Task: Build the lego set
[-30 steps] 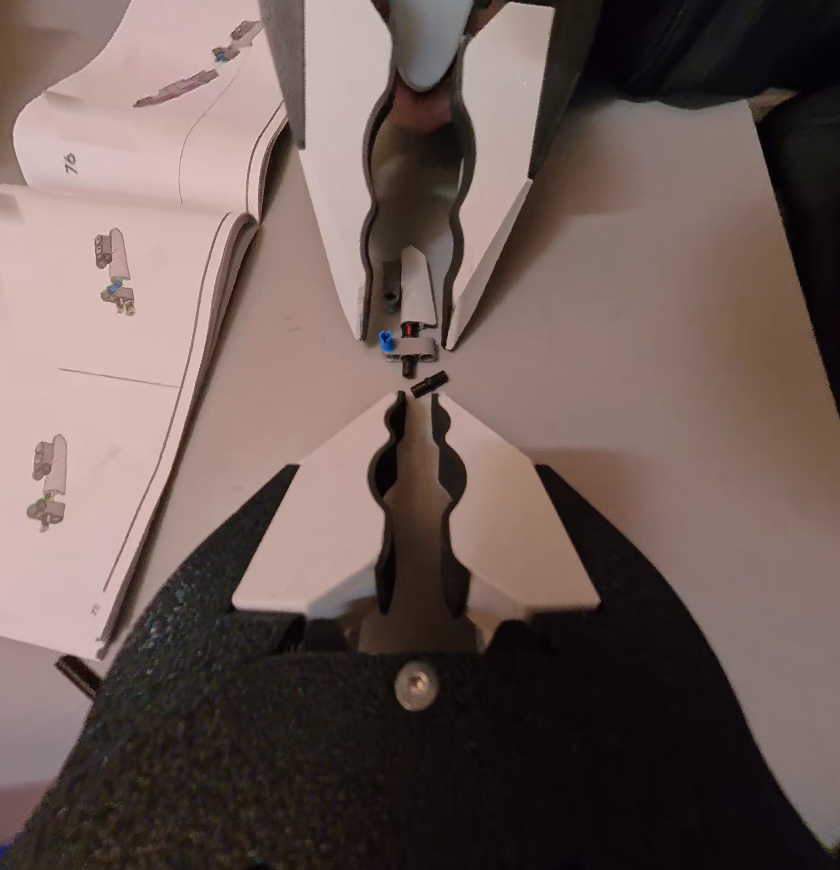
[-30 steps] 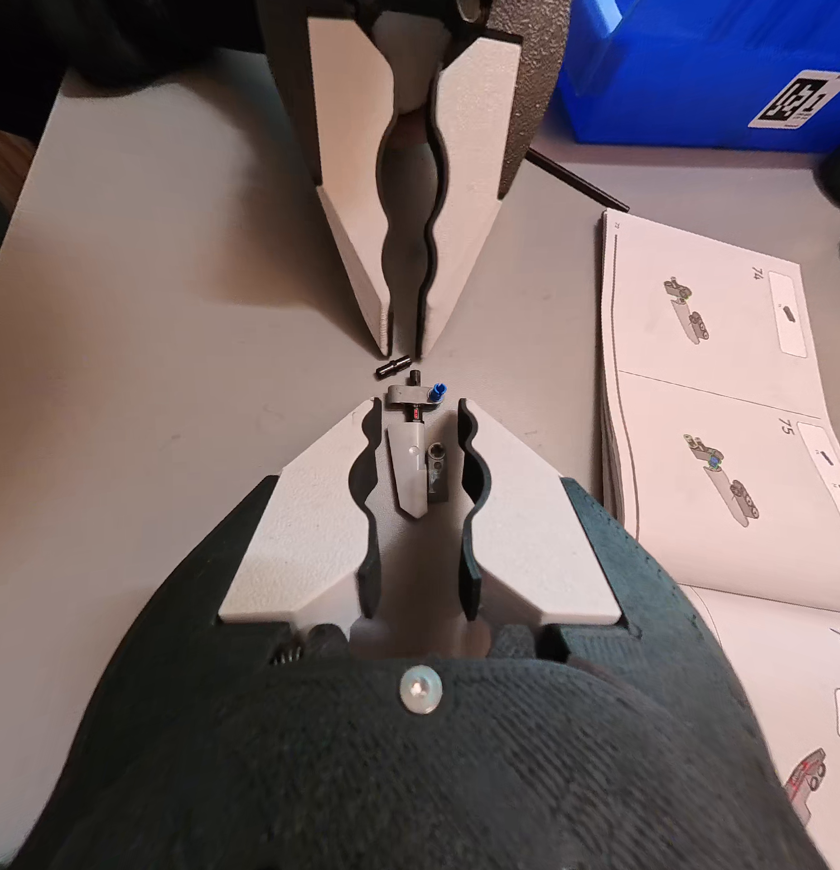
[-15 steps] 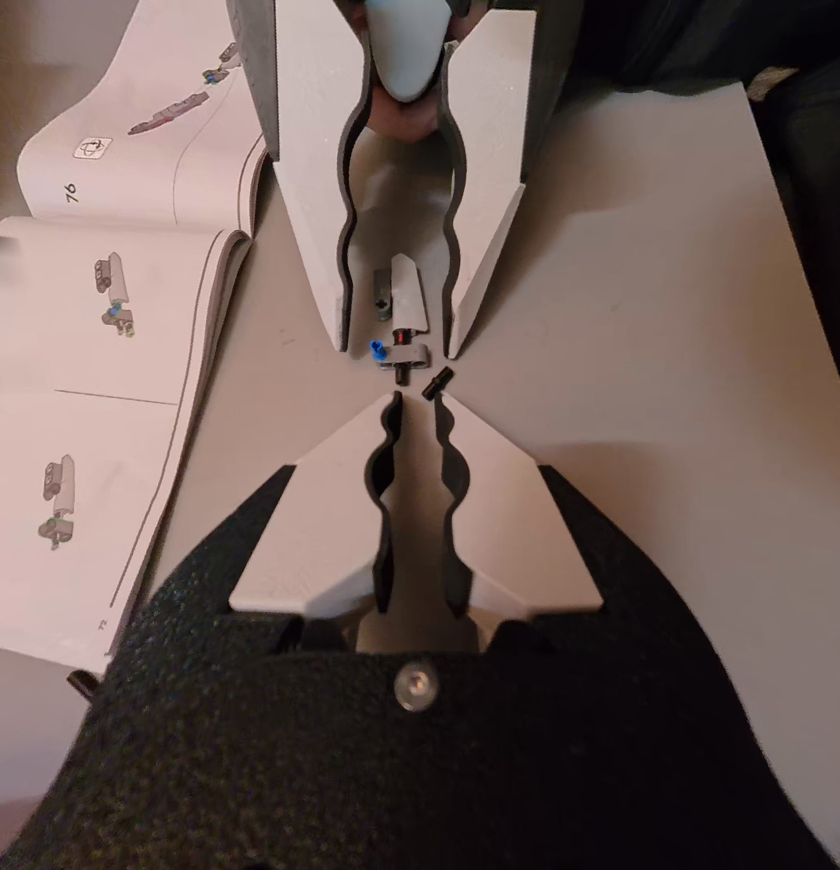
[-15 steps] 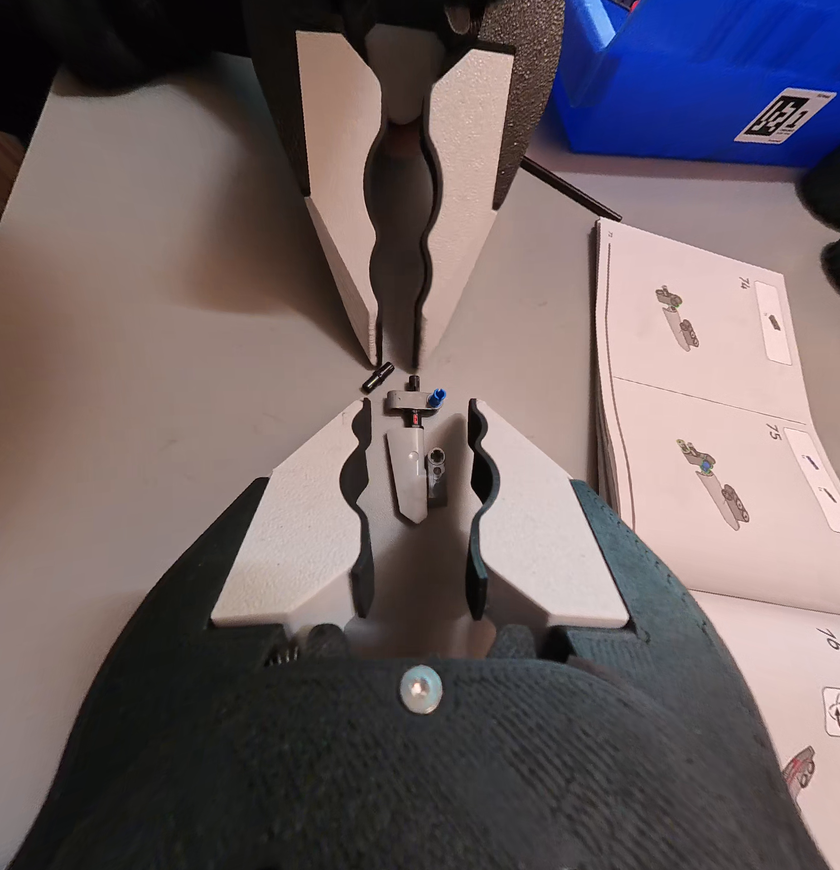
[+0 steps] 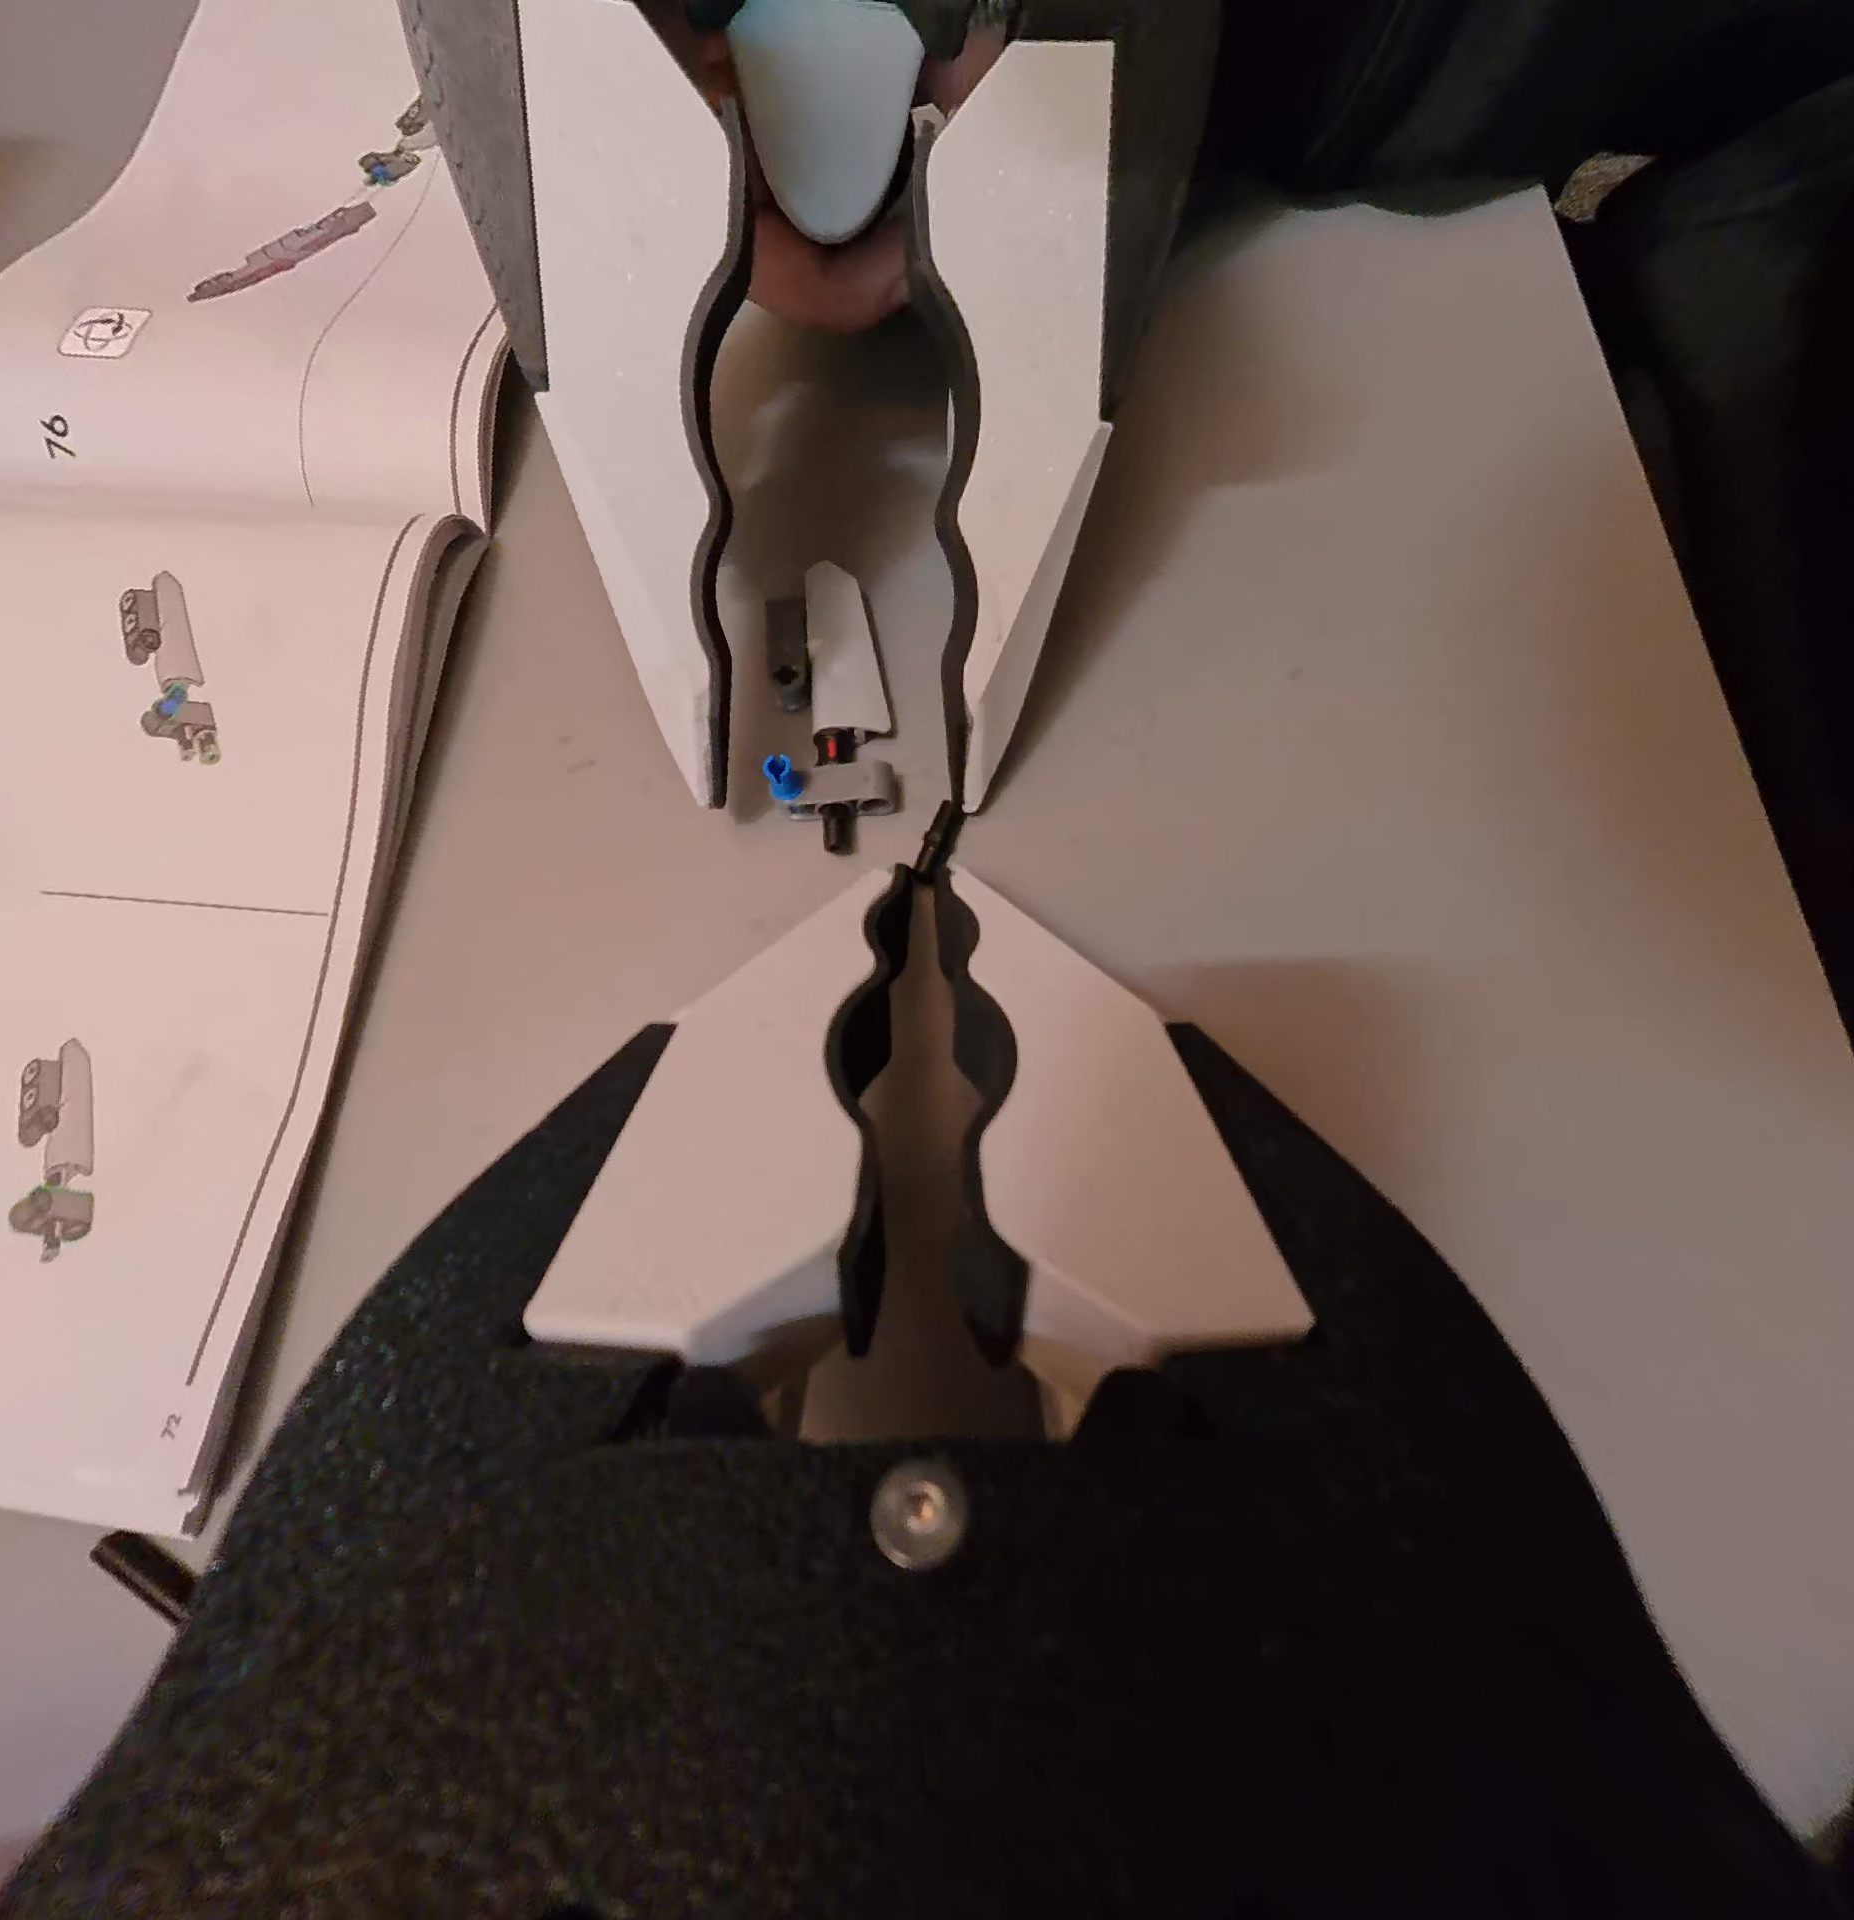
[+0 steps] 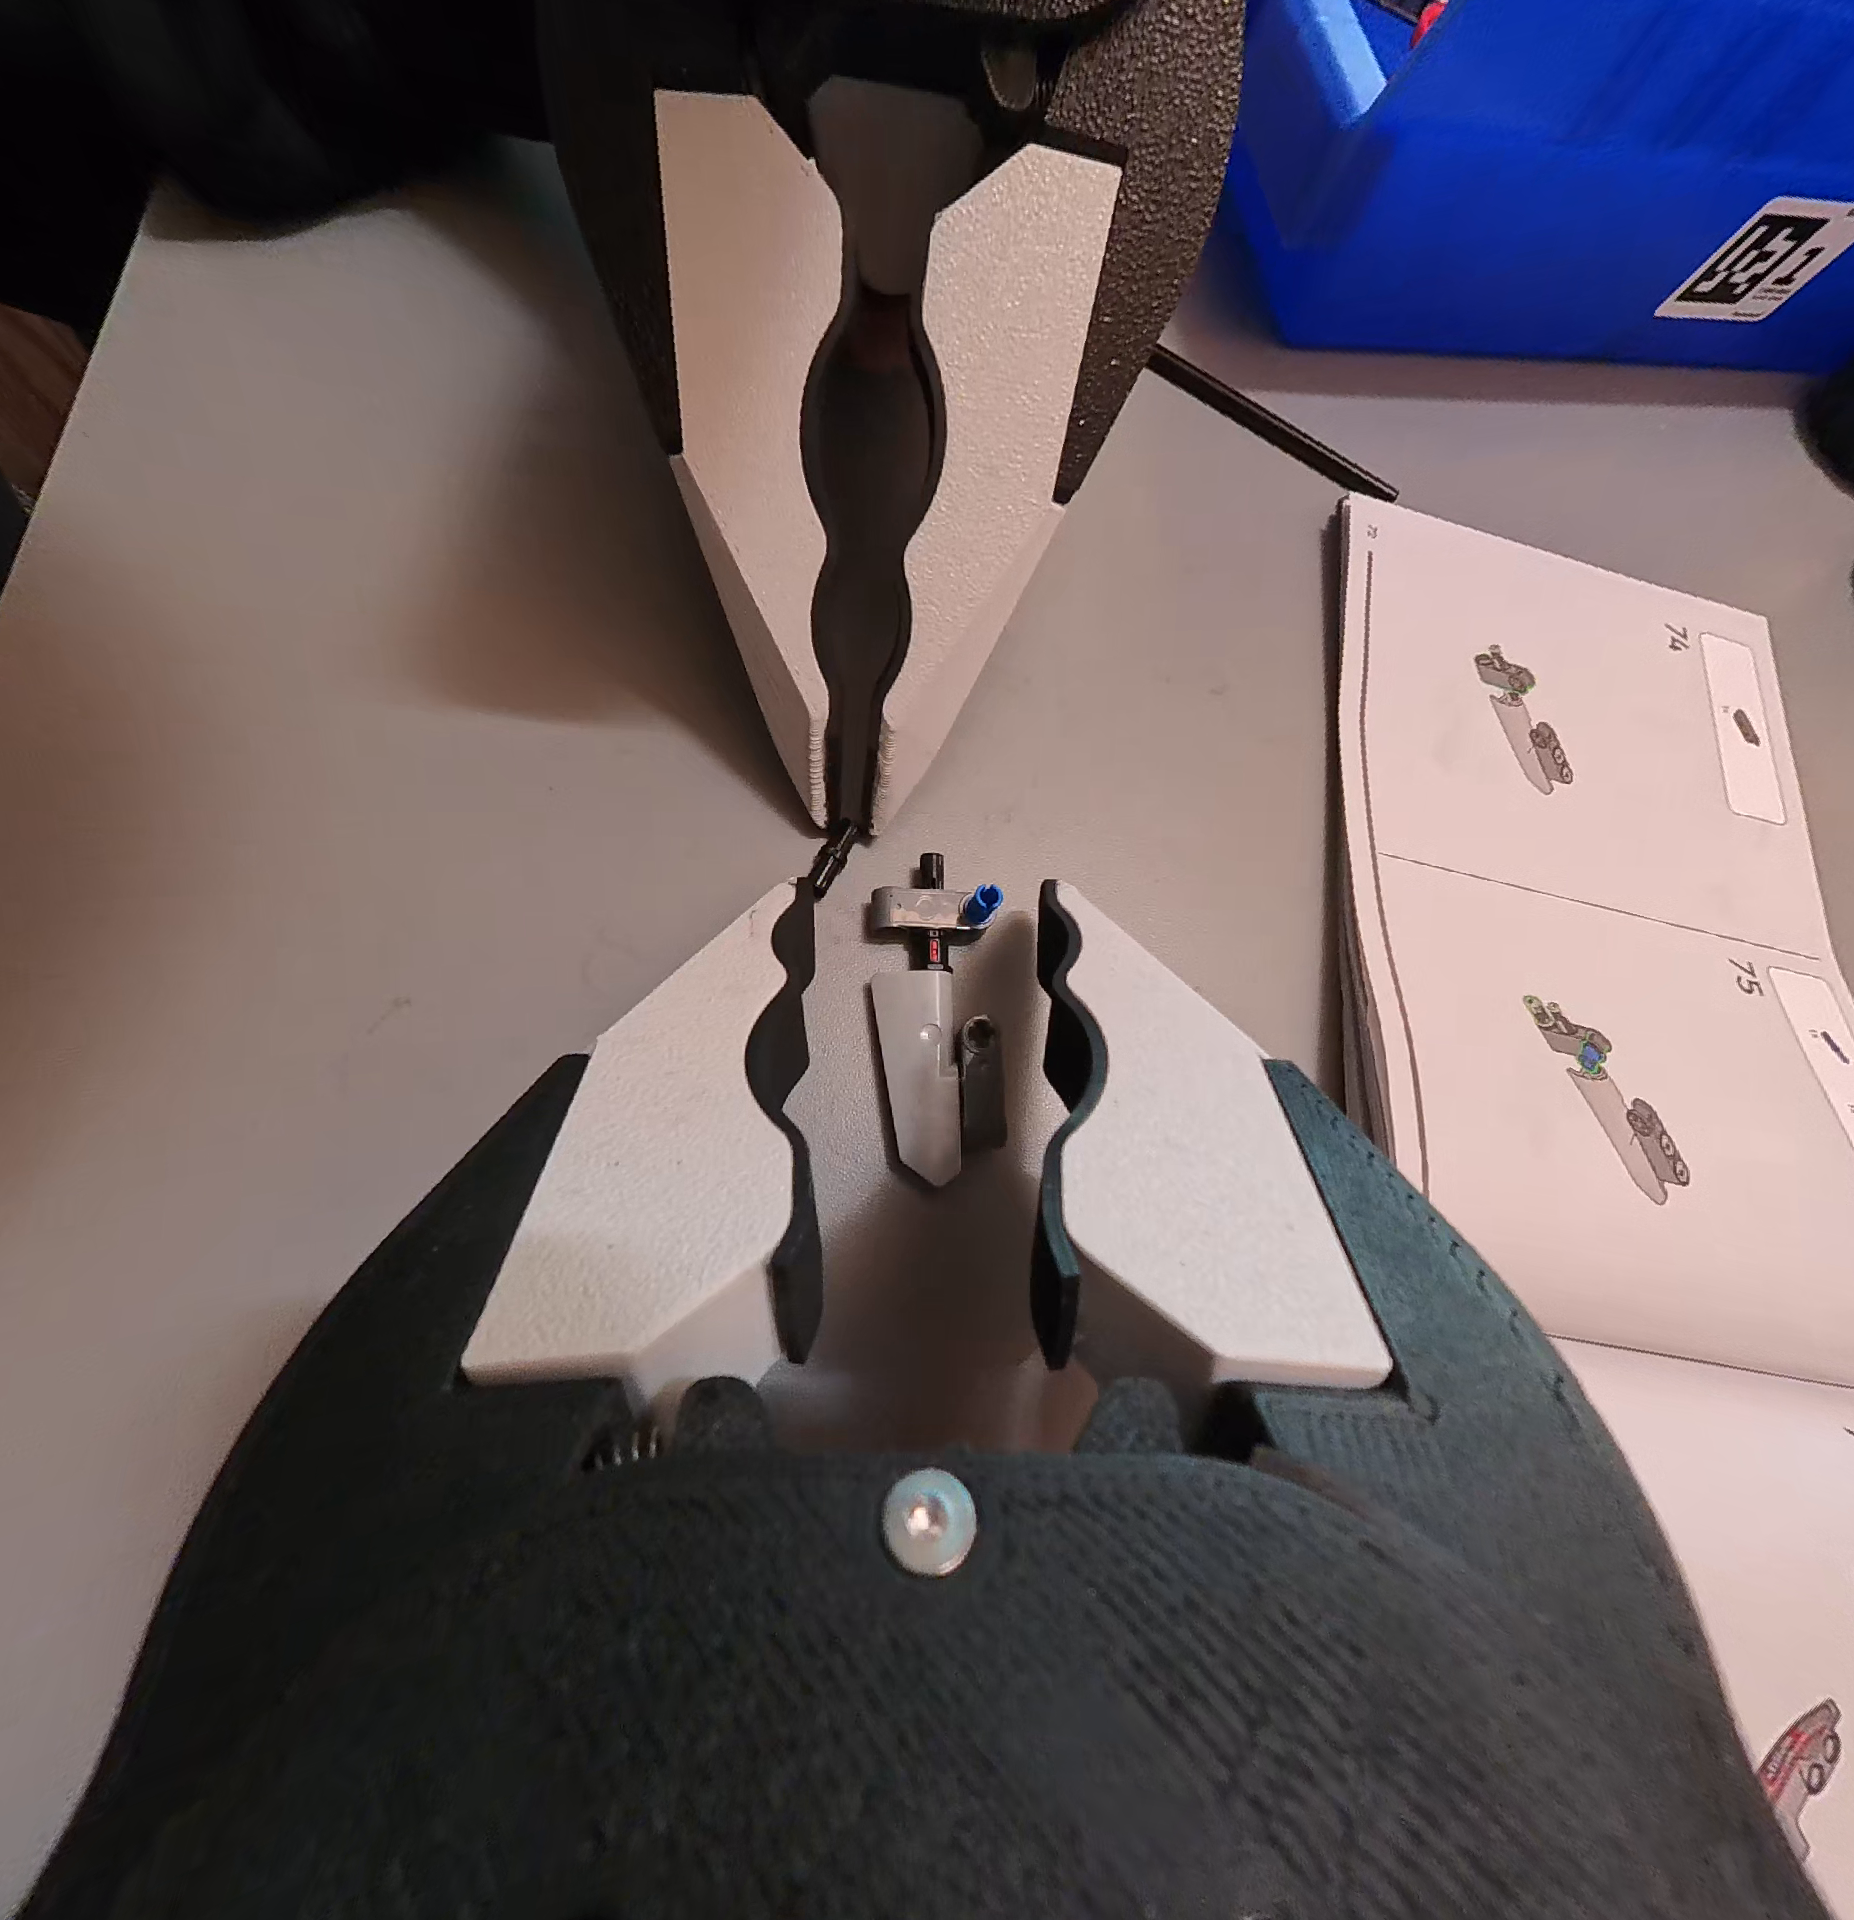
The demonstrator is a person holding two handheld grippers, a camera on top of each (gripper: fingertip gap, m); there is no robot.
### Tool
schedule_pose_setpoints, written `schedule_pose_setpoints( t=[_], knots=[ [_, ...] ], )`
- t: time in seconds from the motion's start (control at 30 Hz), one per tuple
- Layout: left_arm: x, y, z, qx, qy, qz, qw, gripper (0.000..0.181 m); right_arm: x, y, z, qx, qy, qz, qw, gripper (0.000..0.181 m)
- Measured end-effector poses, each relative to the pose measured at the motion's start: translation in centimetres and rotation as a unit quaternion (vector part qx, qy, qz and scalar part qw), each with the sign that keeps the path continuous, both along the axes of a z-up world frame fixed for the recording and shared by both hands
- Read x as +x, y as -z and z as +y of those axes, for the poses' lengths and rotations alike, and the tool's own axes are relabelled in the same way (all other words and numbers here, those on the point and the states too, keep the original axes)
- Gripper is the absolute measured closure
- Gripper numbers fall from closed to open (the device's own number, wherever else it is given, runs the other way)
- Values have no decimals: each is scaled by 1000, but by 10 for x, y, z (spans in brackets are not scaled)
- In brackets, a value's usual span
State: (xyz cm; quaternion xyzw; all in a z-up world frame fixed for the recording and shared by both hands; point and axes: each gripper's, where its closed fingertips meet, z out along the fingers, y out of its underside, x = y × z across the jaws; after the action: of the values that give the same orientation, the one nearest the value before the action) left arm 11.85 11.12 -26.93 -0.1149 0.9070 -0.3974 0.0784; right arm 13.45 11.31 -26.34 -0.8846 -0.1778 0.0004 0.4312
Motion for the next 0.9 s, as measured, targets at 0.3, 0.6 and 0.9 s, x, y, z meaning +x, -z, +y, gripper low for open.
schedule_pose_setpoints(
  t=[0.3,0.6,0.9],
  knots=[
    [3,-1,1,-2,-12,-1,1000,168,0,0,0,-1,-1,2,1000,142],
    [2,-1,-3,-2,-4,-1,1000,173,-1,0,0,-1,-2,1,1000,143],
    [0,0,-3,-4,-5,13,1000,179,-2,0,-1,-2,-6,0,1000,146]
  ],
)
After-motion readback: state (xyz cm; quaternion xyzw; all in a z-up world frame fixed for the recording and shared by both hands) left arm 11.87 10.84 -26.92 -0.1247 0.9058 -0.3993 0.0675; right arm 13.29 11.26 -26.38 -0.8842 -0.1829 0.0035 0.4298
